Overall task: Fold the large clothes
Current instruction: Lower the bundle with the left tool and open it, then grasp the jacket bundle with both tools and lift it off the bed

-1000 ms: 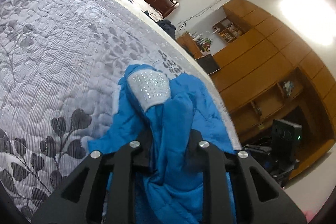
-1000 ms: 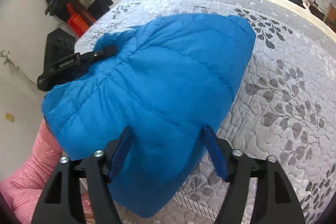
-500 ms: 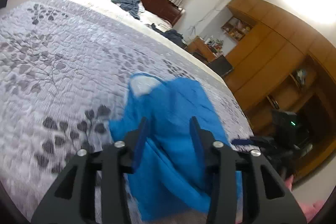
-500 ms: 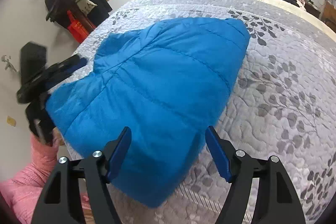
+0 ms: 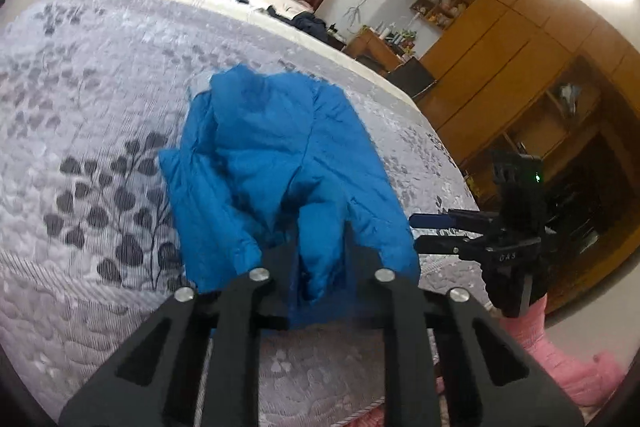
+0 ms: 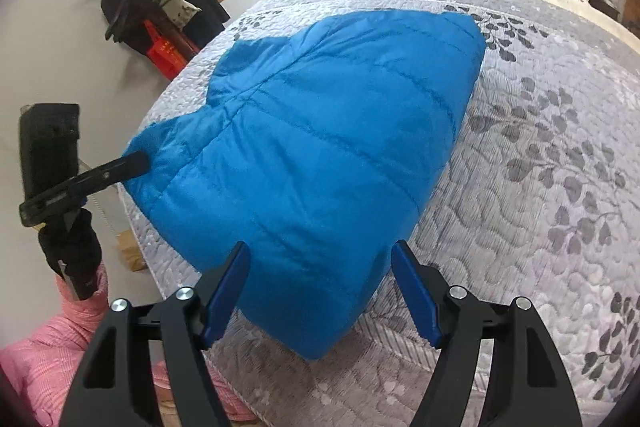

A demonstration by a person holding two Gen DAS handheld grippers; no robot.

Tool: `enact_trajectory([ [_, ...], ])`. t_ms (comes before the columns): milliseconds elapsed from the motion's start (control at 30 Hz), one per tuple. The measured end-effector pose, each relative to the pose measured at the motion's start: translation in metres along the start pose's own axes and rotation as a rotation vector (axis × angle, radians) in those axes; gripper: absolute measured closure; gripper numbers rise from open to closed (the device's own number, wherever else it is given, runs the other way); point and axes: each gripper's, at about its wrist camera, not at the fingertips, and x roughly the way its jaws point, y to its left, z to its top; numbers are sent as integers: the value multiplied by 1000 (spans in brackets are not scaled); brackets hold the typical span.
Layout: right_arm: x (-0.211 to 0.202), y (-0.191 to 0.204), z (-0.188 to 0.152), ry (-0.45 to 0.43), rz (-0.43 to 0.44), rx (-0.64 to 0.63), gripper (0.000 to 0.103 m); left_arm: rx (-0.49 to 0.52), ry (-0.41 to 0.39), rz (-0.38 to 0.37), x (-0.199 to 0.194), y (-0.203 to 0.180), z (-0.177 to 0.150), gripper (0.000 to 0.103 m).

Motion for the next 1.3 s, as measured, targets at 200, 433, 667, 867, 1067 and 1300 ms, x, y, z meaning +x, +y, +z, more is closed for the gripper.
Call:
enact_trajectory([
  [200, 8, 0, -5, 19, 4, -11, 29, -120, 56, -36, 9, 31, -27, 92],
  [433, 25, -4, -6, 44, 21, -13, 26, -249, 98, -99, 35, 70, -49, 90],
  [667, 37, -9, -6, 44, 56, 7, 21, -229, 91, -88, 44, 66, -51, 89],
  [867, 29, -12, -8, 16, 89, 29, 21, -236, 91, -111, 31, 66, -39, 77],
  [1067, 5, -28, -8, -29, 147, 59, 21, -134, -16, -44, -7, 40, -8, 33],
  [1300, -9, -46, 1, -79, 204, 109, 17, -29, 0, 54, 11, 27, 41, 24],
])
